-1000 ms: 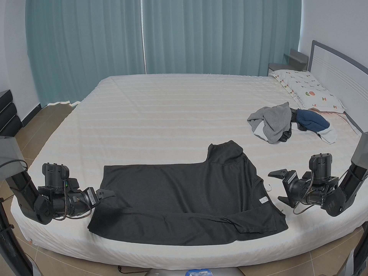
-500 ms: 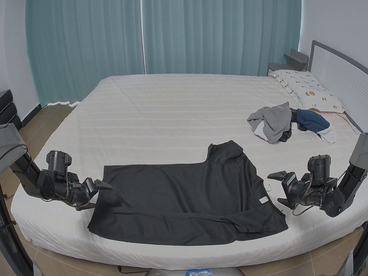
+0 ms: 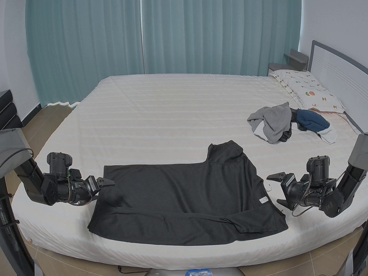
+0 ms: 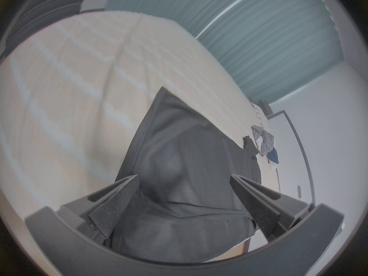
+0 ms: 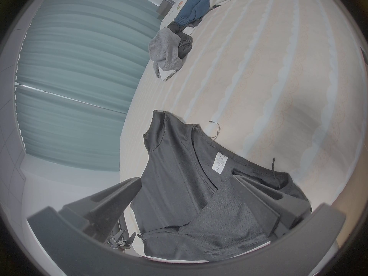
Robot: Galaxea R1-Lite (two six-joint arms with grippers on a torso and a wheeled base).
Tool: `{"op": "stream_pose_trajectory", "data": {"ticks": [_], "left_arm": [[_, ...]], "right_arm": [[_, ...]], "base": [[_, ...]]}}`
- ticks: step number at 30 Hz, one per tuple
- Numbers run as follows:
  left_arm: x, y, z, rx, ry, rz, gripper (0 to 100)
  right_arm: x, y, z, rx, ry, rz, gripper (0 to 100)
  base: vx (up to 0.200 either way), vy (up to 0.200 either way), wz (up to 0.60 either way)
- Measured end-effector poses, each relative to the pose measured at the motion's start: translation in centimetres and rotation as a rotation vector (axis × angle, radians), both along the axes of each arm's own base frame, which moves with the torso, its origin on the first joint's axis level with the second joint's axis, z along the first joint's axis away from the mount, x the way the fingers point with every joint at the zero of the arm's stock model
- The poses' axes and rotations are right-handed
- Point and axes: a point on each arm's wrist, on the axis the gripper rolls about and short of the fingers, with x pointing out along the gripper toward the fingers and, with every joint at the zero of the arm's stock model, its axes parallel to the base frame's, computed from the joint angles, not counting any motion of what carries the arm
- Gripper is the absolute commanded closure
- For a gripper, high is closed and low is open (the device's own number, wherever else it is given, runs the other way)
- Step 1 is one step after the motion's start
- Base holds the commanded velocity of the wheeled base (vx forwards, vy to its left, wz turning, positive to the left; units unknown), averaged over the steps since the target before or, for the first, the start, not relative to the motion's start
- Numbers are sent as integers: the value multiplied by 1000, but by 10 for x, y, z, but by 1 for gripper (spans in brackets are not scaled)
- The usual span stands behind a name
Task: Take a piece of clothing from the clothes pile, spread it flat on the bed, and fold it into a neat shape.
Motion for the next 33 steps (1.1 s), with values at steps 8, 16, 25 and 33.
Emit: {"op": "stream_pose_trajectory", "data": {"ticks": [8,16,25,33], "left_arm": [[-6,10,-21,97,-233,-131,0],[-18,15,-48,125,-302,-159,0],[-33,10,-59,117,-316,-186,0],[-40,6,-64,114,-301,-195,0]], "right_arm": [[0,0,-1,-1,3,-1,0],[0,0,-3,-2,9,0,0],[0,0,-4,-3,14,2,0],[0,1,-4,-3,14,4,0]], "base": [[0,0,0],[0,0,0],[0,0,0],[0,0,0]]}}
